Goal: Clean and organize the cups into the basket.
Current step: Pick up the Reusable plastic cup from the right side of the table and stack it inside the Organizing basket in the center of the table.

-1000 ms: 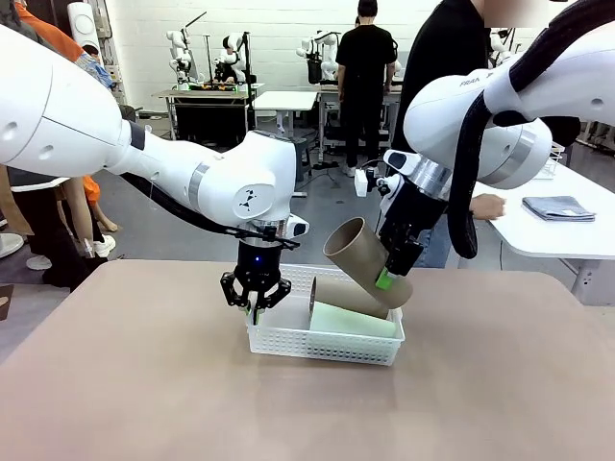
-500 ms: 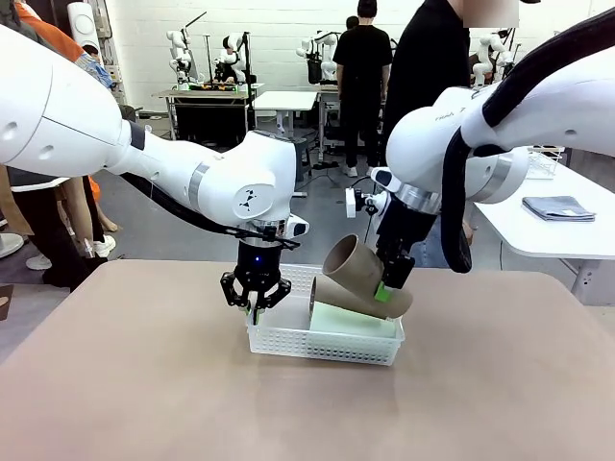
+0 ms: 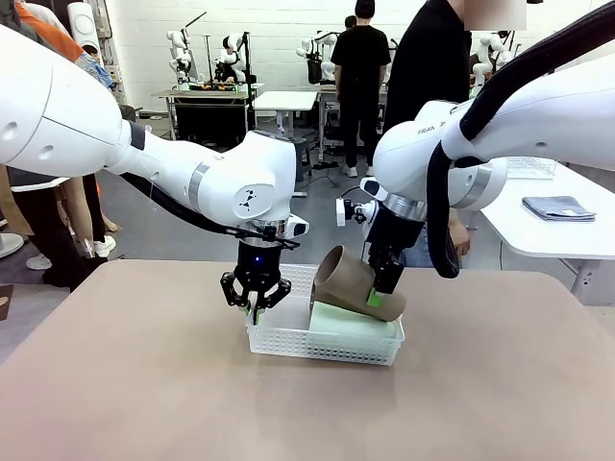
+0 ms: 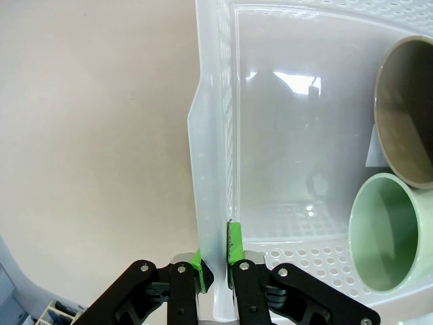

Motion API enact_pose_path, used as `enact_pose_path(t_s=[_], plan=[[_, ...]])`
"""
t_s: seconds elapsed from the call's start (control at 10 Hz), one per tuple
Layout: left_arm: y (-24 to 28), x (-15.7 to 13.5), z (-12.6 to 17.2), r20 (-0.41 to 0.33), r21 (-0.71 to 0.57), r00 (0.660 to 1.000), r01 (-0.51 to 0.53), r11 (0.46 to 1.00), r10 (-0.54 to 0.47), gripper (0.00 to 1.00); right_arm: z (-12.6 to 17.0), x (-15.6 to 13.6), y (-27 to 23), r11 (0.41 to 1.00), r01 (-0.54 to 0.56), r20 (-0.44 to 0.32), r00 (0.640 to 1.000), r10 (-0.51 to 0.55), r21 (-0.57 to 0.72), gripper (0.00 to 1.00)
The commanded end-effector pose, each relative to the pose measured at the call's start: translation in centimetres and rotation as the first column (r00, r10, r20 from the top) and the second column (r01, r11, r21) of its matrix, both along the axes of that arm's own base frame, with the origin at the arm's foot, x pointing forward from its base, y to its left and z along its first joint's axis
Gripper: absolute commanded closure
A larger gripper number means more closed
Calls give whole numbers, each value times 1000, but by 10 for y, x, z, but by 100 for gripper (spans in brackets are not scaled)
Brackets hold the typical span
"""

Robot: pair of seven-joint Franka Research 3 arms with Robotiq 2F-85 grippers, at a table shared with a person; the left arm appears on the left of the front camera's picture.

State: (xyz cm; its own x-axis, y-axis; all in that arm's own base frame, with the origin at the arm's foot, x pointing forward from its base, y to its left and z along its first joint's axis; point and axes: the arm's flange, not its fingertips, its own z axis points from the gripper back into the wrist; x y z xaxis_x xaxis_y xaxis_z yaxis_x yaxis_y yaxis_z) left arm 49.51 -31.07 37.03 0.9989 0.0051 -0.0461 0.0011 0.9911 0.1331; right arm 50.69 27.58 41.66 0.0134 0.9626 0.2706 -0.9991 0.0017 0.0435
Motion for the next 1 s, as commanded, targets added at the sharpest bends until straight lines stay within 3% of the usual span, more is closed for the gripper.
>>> enact_pose_path(t_s=[0.0, 0.2, 0.7, 0.9], plan=[[2, -1, -1, -3, 6, 1000, 4, 1000, -4, 100, -1, 6, 9, 999, 25, -4, 1000, -25, -45, 19], [2, -1, -1, -3, 6, 1000, 4, 1000, -4, 100, -1, 4, 7, 999, 30, -16, 999, -30, -44, 0], [2, -1, -1, -3, 6, 1000, 4, 1000, -4, 100, 1, 1, 4, 999, 30, -19, 999, -31, -27, 0], [2, -1, -1, -3, 6, 1000, 4, 1000, -4, 100, 32, -12, -31, 990, 5, 23, 1000, -8, 141, 0]])
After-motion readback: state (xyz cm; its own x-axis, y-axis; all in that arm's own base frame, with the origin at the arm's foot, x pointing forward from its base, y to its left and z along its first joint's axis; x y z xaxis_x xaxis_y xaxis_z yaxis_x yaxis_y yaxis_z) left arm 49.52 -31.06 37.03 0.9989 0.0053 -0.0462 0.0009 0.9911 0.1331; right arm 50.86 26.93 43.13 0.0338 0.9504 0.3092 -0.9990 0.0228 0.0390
